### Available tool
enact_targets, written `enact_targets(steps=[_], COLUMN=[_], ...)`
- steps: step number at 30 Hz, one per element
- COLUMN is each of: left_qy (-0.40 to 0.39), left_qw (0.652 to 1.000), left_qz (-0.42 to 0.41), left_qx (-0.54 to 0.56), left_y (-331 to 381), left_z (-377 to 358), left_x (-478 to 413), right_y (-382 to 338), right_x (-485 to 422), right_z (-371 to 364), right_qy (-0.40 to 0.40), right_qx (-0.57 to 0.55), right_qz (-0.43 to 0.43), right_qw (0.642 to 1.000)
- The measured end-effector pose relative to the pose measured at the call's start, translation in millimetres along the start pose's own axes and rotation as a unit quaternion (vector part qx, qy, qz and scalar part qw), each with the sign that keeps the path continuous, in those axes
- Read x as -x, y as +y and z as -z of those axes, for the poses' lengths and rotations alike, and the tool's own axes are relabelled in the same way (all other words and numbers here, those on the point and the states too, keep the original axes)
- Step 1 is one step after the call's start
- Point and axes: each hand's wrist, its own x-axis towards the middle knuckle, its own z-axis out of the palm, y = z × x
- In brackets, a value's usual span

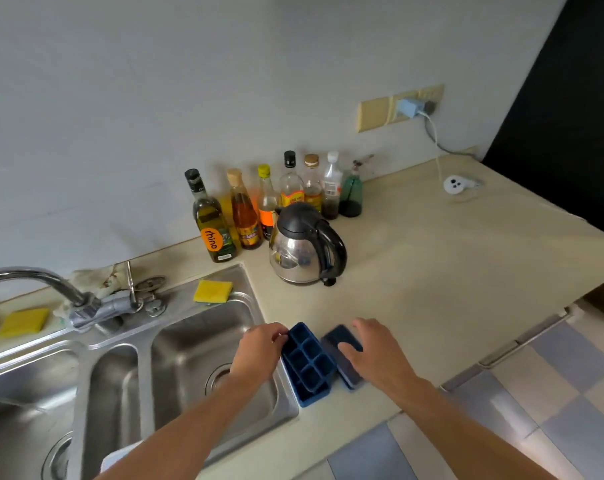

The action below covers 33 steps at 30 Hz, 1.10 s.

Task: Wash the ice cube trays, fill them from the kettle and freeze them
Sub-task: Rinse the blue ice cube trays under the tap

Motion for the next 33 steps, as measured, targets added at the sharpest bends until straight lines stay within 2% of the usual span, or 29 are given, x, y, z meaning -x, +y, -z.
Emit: enact_targets(steps=[3,10,16,21,25,29,33], left_qy=[-0.004,-0.026,-0.042,-0.048,-0.035,-0.003,0.034], left_qw=[0.994,0.971,0.955,0.946,0.963,0.991,0.994], left_qz=[-0.028,-0.050,-0.048,-0.036,-0.023,0.020,0.093], left_qx=[-0.109,-0.234,-0.289,-0.317,-0.265,-0.131,0.043], left_y=[6,9,6,2,-7,-12,-26], left_z=[-8,-6,-11,-24,-26,-16,8], left_x=[-4,-6,-4,-2,-4,1,14], right_y=[18,29,24,24,24,9,-32], right_x=[9,15,13,11,9,2,-9], right_z=[-2,-9,-20,-29,-31,-21,-12], right_qy=[-0.027,-0.073,-0.100,-0.088,-0.078,-0.032,-0.013], right_qx=[0.006,0.029,0.042,0.093,0.090,0.035,-0.013], right_qz=[-0.012,-0.007,0.004,0.006,0.004,-0.012,-0.003], right_qw=[1.000,0.997,0.994,0.992,0.993,0.999,1.000])
